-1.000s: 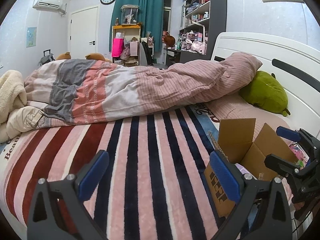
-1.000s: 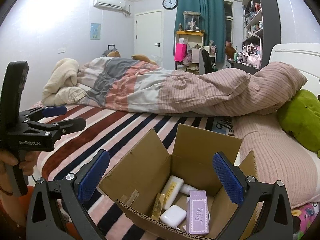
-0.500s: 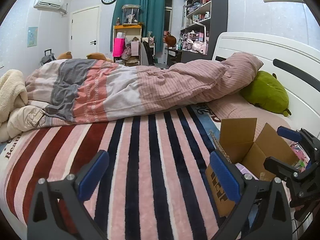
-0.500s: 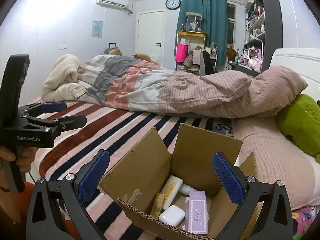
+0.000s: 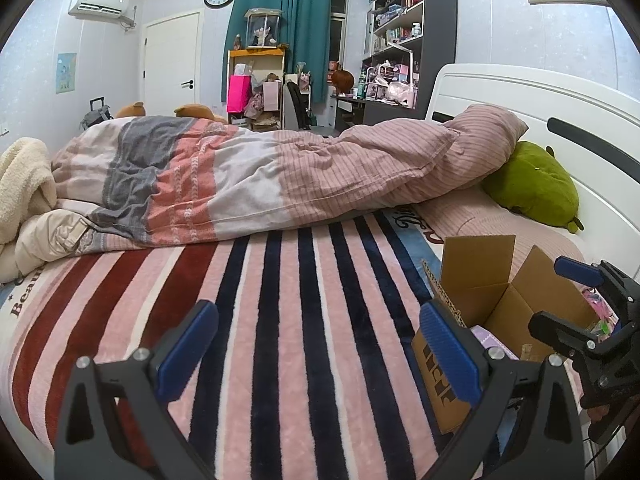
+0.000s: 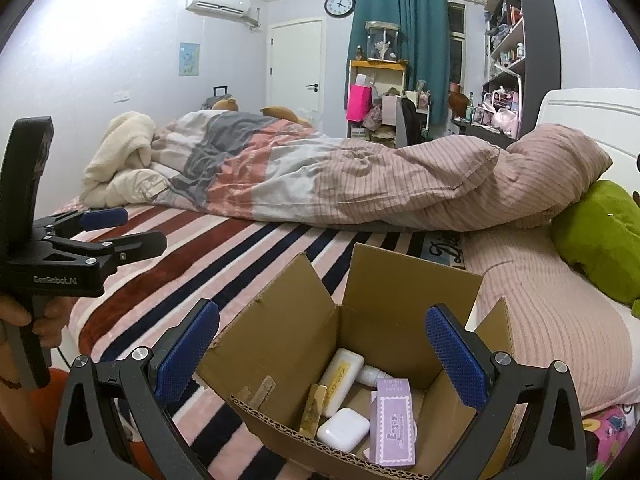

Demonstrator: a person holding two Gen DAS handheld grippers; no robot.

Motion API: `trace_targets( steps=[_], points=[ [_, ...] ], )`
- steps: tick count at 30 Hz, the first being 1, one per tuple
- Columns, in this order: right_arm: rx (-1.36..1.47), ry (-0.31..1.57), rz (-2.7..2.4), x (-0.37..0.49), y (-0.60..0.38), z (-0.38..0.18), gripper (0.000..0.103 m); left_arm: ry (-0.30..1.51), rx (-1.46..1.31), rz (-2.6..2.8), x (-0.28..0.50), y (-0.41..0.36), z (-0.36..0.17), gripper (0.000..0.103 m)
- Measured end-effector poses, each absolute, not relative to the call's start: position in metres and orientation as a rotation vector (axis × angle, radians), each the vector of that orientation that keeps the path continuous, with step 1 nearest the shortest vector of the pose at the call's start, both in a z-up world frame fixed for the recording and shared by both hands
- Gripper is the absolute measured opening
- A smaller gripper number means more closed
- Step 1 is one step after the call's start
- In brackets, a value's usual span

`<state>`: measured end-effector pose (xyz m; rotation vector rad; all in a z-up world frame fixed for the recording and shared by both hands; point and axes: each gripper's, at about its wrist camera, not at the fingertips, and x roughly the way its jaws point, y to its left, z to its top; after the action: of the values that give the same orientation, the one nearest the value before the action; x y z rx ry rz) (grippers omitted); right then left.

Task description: Organize rigid objects

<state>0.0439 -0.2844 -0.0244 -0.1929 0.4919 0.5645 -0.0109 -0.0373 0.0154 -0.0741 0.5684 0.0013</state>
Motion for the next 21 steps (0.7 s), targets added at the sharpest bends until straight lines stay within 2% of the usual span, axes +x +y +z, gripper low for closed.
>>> trace_targets(
  steps=[21],
  points=[
    [-0.197, 0.494, 0.566, 0.0459, -0.2827, -0.0279, 0.103, 0.57, -0.077, 0.005, -0.0137, -0.0375, 0.0138, 0.1]
  ],
)
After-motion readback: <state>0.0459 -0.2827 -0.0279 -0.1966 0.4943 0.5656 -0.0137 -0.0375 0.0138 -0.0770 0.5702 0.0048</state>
